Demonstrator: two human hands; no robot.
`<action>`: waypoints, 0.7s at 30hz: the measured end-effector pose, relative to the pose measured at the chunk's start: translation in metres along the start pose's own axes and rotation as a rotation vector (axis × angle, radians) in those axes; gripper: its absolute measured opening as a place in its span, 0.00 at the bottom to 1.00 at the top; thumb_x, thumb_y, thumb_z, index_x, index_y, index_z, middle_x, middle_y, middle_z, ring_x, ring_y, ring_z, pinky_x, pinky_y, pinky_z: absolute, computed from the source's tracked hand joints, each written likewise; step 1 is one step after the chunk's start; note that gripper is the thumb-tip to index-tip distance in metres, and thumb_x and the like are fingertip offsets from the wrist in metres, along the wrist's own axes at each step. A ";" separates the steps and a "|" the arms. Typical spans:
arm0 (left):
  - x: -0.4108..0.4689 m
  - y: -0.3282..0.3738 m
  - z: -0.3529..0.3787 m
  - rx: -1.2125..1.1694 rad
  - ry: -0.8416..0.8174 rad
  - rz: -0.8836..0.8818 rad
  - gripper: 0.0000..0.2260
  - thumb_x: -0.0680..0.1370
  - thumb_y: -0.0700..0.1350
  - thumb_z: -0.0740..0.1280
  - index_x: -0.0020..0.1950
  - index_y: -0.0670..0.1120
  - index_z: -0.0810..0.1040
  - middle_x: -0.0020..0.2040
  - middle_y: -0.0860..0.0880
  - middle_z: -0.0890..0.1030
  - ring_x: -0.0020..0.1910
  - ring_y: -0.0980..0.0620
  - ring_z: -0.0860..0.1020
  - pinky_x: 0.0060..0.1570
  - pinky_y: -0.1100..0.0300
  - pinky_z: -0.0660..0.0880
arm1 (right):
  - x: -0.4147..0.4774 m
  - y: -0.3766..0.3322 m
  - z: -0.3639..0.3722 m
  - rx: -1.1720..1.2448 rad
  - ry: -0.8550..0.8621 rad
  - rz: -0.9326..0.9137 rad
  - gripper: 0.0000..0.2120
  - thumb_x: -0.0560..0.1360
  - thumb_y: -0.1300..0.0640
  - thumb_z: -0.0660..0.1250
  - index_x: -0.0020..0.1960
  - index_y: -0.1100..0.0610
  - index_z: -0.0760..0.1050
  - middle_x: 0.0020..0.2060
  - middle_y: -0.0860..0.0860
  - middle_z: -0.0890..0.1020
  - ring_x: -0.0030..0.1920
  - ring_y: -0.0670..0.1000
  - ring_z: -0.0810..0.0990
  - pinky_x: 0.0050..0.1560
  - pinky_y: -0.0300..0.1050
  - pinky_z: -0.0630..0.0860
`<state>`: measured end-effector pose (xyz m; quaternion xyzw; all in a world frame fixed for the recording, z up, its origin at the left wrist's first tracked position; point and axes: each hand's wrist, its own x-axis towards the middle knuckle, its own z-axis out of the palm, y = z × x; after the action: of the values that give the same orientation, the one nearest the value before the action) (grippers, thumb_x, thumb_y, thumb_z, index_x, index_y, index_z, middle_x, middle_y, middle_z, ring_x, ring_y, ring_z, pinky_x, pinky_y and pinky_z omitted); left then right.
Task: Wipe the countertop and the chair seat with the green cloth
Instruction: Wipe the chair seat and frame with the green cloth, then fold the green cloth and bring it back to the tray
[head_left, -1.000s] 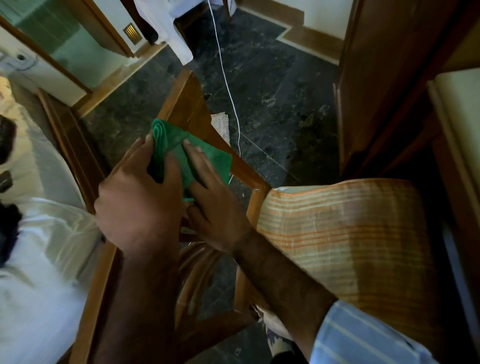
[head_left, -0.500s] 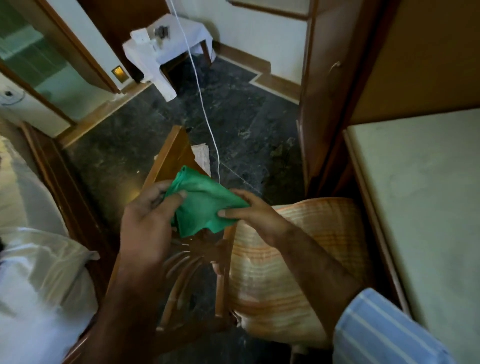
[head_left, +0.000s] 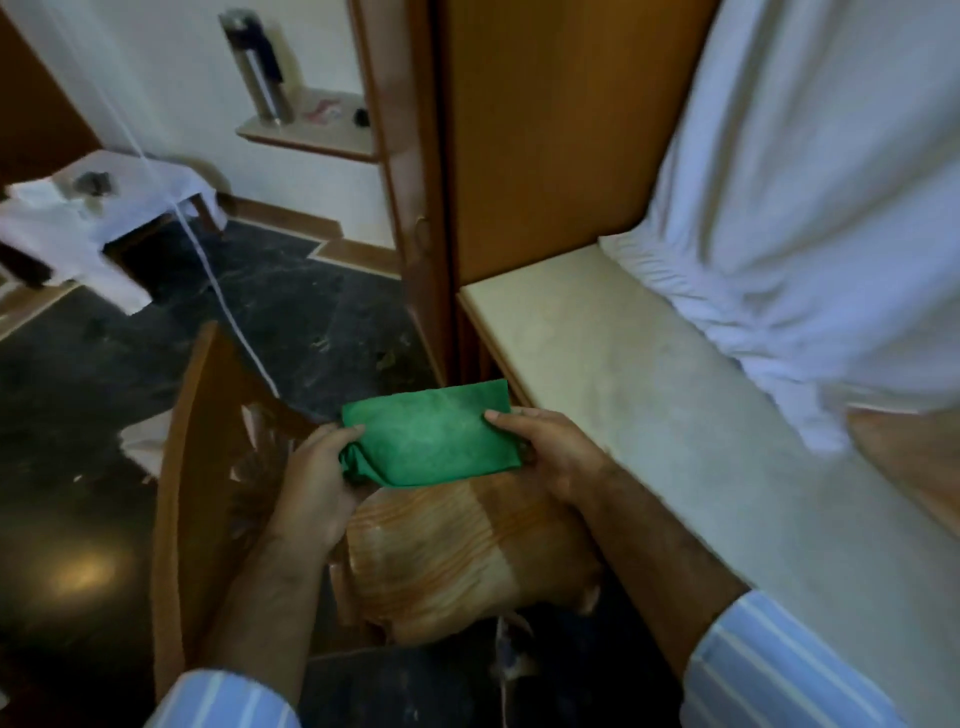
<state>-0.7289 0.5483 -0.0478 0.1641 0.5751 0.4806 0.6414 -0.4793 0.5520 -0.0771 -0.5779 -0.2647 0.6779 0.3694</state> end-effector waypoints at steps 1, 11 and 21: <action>-0.009 -0.006 0.008 0.001 -0.037 -0.010 0.08 0.80 0.39 0.64 0.57 0.44 0.79 0.61 0.39 0.81 0.52 0.44 0.82 0.37 0.52 0.82 | -0.019 0.001 -0.012 0.015 0.046 -0.013 0.16 0.74 0.54 0.77 0.59 0.59 0.84 0.56 0.57 0.88 0.61 0.59 0.85 0.65 0.58 0.81; -0.120 -0.090 0.126 0.241 -0.634 -0.248 0.19 0.76 0.29 0.63 0.68 0.31 0.73 0.53 0.36 0.84 0.40 0.47 0.87 0.38 0.55 0.84 | -0.218 0.043 -0.155 0.278 0.466 -0.146 0.09 0.77 0.56 0.74 0.55 0.60 0.84 0.46 0.54 0.89 0.45 0.51 0.88 0.44 0.46 0.85; -0.253 -0.223 0.257 0.464 -0.883 -0.383 0.11 0.81 0.39 0.61 0.55 0.48 0.82 0.52 0.45 0.84 0.48 0.43 0.83 0.42 0.52 0.83 | -0.428 0.115 -0.278 0.503 0.875 -0.321 0.10 0.76 0.54 0.76 0.54 0.57 0.86 0.44 0.50 0.90 0.42 0.46 0.89 0.40 0.41 0.84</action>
<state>-0.3723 0.3244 0.0026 0.3805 0.3612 0.1002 0.8454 -0.2042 0.1200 0.0305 -0.6527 -0.0001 0.3508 0.6715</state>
